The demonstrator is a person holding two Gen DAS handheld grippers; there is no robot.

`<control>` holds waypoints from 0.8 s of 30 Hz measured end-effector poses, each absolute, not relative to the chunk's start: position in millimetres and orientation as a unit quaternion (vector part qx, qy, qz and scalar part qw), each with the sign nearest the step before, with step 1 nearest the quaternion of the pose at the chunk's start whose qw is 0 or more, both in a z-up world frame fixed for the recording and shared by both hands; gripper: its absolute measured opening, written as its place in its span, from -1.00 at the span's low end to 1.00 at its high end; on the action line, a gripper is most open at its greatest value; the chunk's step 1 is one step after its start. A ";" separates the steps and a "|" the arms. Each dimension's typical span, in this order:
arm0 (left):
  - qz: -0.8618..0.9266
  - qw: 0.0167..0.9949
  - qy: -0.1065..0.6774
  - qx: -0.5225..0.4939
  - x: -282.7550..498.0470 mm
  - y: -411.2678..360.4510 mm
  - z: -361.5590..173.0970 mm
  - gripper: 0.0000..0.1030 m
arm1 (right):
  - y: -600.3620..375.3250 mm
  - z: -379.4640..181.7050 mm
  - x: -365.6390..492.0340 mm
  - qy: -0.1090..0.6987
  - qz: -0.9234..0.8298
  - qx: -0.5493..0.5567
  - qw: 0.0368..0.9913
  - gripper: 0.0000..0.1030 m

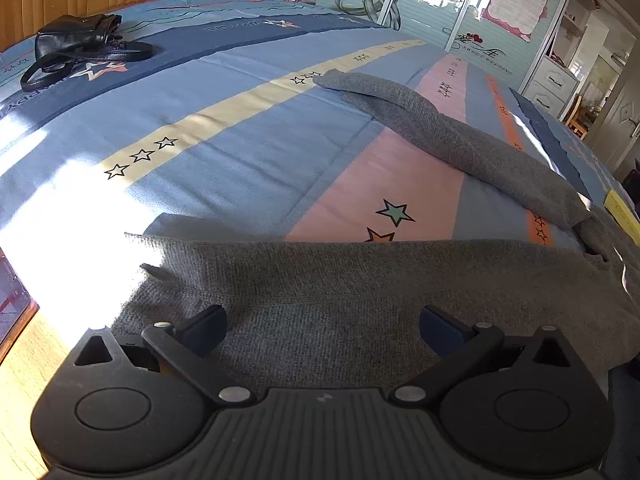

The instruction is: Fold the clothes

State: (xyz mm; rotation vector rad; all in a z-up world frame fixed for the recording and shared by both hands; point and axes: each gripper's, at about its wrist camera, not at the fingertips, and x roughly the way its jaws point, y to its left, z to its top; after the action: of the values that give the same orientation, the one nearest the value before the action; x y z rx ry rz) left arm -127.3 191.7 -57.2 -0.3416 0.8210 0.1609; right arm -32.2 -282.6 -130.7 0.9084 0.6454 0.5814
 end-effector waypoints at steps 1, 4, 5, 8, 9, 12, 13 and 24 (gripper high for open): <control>0.076 0.900 0.397 -0.165 -127.1 191.2 -57.0 0.98 | -278.1 -131.2 -29.9 0.305 0.297 0.436 0.793 0.52; 0.076 0.900 0.396 -0.165 -127.6 192.9 -56.9 0.98 | -267.3 -129.8 -32.8 0.298 0.327 0.447 0.777 0.48; 0.078 0.900 0.395 -0.165 -127.9 194.1 -57.1 0.98 | -275.2 -133.5 -37.2 0.285 0.320 0.476 0.768 0.44; 0.090 0.898 0.396 -0.168 -128.6 200.1 -59.5 0.98 | -303.7 -147.9 -51.8 0.234 0.287 0.569 0.734 0.38; 0.093 0.898 0.396 -0.169 -128.7 201.5 -60.4 0.98 | -311.3 -151.4 -55.7 0.226 0.276 0.587 0.727 0.38; 0.096 0.897 0.398 -0.168 -128.7 200.6 -61.6 0.98 | -313.7 -153.2 -53.0 0.244 0.259 0.586 0.728 0.05; 0.095 0.897 0.399 -0.165 -128.5 198.8 -61.1 0.98 | -310.6 -149.9 -50.8 0.256 0.256 0.571 0.737 0.00; 0.097 0.902 0.397 -0.139 -126.9 188.9 -51.1 0.98 | -294.3 -123.5 -73.3 0.253 0.281 0.569 0.731 -0.90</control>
State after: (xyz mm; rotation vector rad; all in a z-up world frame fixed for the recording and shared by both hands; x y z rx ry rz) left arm -126.9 188.9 -51.1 -0.2869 0.8209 0.2004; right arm -73.3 -294.3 -123.5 1.2520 0.5562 0.6177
